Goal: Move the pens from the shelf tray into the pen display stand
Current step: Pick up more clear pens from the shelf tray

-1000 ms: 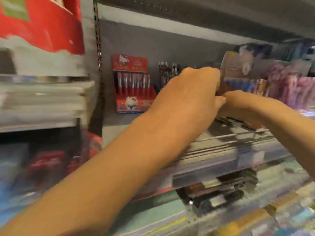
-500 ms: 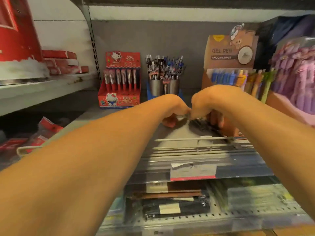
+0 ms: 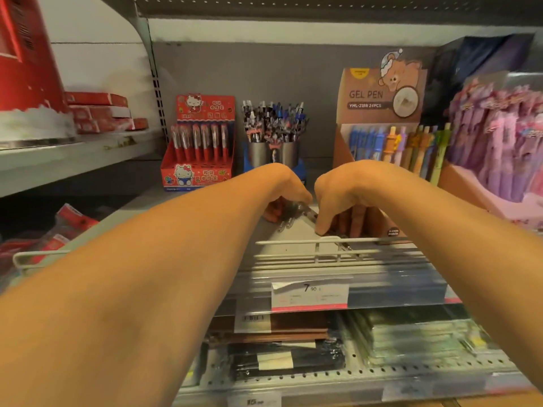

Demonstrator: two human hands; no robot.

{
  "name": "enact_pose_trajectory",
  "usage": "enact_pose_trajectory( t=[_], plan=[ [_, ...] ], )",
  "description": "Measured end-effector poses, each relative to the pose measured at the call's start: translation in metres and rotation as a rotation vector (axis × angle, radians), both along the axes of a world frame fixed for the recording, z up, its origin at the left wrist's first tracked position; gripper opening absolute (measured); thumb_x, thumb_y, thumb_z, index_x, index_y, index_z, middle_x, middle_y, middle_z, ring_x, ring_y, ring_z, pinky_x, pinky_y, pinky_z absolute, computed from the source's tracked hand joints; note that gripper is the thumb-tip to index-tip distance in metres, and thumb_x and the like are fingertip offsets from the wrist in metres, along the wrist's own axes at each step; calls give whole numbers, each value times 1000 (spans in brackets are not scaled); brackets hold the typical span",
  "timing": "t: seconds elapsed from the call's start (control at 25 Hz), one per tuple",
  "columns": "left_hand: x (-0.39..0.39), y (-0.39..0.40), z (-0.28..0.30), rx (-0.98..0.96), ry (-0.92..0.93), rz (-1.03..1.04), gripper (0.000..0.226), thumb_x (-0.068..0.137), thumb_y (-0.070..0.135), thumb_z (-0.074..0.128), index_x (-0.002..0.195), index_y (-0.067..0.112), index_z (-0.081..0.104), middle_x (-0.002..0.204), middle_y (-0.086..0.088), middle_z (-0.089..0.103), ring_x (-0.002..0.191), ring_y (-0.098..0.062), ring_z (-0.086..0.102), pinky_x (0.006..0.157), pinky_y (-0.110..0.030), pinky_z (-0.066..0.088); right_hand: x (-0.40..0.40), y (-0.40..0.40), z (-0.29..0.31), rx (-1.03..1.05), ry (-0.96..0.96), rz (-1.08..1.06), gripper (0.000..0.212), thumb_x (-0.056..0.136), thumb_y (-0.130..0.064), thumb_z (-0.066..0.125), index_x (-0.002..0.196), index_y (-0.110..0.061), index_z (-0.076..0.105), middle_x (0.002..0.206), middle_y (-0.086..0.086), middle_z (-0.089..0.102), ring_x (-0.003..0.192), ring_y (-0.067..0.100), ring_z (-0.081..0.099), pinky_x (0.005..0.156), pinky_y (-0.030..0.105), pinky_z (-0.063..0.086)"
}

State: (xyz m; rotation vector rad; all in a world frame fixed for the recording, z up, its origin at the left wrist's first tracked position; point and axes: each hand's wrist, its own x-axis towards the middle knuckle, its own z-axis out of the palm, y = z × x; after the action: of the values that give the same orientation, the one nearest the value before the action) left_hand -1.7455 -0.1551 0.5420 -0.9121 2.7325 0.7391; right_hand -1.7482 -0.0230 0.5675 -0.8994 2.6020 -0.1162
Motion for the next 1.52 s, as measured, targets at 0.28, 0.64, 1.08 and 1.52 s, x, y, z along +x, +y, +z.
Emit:
enact_pose_trajectory(
  t=[0.28,0.64,1.08,1.52],
  plan=[
    [3,-16,0,-197,-133,-83,27,102,29,51,91,4,55,81,-12,56,64,-22,56,62,-31,53,5,-8,-4,253,311,93,19,91,-16,64,75,-6,57,77,8,61,45,20,64,36,20,46],
    [13,-18,-2,-399,9,-208,37,107,29,36,132,6,52,115,-12,50,78,-25,50,75,-36,41,-14,-25,-29,168,367,104,33,105,-17,37,127,-3,58,98,7,54,88,27,54,76,34,45],
    [27,-3,30,881,1070,75,53,98,37,63,138,4,49,62,0,45,34,-5,31,33,-16,21,-12,-16,-17,-1057,286,13,18,102,-27,47,107,-12,56,89,5,64,74,19,57,60,32,42],
    [99,-33,23,732,1307,216,16,104,29,50,98,15,54,65,1,52,50,-9,38,43,-20,29,-7,-22,-19,-1164,303,202,24,101,-36,52,84,-23,63,75,-4,65,63,12,55,59,35,43]
  ],
)
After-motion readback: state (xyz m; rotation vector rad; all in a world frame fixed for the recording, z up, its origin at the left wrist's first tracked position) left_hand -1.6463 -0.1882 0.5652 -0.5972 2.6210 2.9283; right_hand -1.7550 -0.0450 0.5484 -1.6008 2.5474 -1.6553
